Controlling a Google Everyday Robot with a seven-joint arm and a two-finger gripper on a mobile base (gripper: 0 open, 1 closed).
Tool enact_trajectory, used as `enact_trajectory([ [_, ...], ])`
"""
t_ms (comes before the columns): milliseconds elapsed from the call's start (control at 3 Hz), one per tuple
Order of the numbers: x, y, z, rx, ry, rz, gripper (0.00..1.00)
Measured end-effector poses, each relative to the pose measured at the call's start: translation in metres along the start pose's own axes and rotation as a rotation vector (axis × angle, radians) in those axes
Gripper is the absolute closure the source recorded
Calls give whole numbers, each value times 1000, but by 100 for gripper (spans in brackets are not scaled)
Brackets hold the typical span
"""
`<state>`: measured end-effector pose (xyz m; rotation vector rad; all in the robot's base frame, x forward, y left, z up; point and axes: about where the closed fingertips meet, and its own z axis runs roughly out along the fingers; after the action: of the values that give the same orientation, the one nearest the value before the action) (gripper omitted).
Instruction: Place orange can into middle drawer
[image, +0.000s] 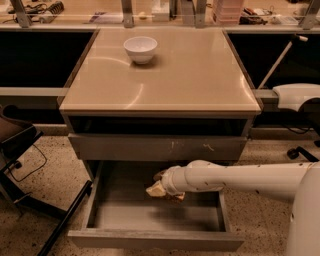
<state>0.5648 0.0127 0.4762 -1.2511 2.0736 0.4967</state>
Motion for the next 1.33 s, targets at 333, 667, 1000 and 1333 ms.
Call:
enact_trajectory([
  [333,0,0,0,0,0,0,100],
  [667,37,2,23,-5,39,33,100],
  [1000,86,-1,42,-26,61,104,100],
  [1333,92,3,49,-37,64,116,92],
])
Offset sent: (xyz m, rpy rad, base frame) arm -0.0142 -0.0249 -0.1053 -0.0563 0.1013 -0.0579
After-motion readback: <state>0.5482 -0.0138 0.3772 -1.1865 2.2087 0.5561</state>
